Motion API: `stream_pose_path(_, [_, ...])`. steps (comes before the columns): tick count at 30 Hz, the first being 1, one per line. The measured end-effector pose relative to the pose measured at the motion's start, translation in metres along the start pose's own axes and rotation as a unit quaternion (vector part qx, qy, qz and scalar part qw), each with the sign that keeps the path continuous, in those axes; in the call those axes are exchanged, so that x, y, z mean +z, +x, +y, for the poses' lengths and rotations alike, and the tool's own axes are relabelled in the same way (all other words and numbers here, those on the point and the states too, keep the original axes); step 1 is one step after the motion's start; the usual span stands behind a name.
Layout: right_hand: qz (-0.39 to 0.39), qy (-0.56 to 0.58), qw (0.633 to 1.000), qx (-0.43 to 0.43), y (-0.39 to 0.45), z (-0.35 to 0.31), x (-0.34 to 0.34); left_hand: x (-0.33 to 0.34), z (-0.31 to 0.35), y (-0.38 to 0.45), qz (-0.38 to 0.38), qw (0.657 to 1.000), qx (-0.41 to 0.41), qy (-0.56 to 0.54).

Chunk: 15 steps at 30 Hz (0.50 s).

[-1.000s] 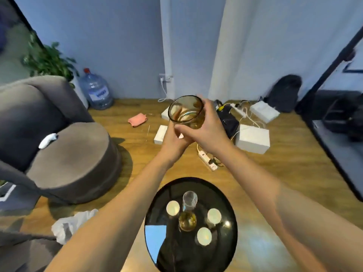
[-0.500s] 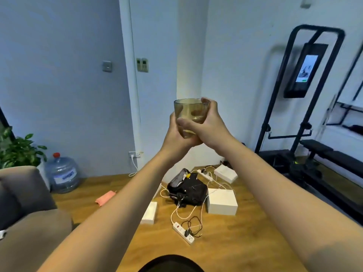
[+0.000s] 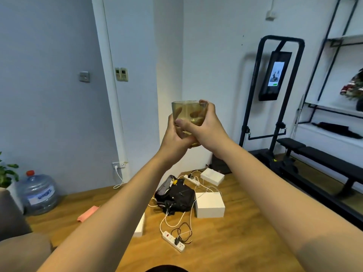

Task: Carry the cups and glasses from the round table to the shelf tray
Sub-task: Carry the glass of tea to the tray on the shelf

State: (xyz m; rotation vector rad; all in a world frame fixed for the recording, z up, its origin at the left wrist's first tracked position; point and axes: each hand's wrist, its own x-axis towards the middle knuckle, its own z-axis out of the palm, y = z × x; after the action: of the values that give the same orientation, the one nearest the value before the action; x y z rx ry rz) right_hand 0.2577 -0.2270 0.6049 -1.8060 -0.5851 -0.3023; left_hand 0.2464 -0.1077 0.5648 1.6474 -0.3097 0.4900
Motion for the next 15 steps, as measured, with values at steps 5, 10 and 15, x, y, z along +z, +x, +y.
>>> stream_pose_path(5, [0.023,-0.036,0.999,0.009,-0.017,0.009,-0.035,0.037,0.006,-0.004,-0.026,1.0,-0.002,-0.005])
stream_pose_path(10, [0.058,-0.08,0.995,0.023,-0.039,0.022,-0.083,0.09,0.007,-0.013,-0.07,0.997,0.007,-0.018])
stream_pose_path(15, [0.094,-0.114,0.988,0.033,-0.078,0.027,-0.16,0.168,0.022,-0.02,-0.135,0.99,0.025,-0.036])
